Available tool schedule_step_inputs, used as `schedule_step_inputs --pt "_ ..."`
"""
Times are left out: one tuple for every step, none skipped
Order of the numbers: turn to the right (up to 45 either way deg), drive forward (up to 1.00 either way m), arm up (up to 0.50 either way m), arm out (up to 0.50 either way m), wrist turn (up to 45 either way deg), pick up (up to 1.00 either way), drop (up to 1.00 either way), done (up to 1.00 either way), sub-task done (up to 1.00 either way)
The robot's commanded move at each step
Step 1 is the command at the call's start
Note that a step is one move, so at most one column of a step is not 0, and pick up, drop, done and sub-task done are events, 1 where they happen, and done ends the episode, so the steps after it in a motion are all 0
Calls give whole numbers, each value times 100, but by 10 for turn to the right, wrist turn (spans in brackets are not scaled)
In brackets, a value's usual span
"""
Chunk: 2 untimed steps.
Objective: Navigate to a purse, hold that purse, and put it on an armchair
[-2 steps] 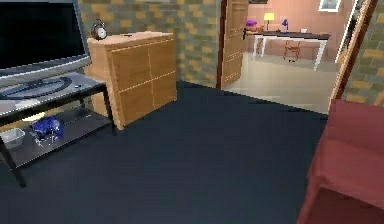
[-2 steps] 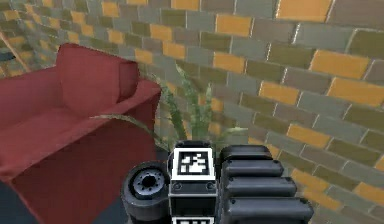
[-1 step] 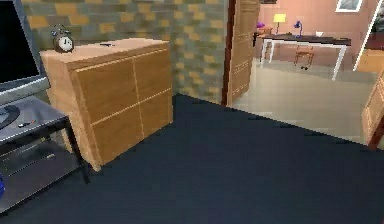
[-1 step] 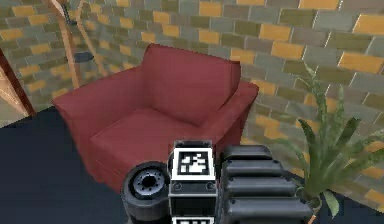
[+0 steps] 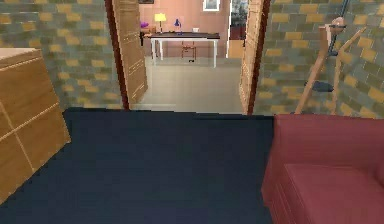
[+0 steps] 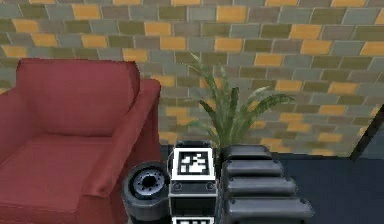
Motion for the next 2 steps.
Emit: schedule_step_inputs --pt "0 5 0 0 0 0 0 0 0" --pt "30 0 0 0 0 0 0 0 0"
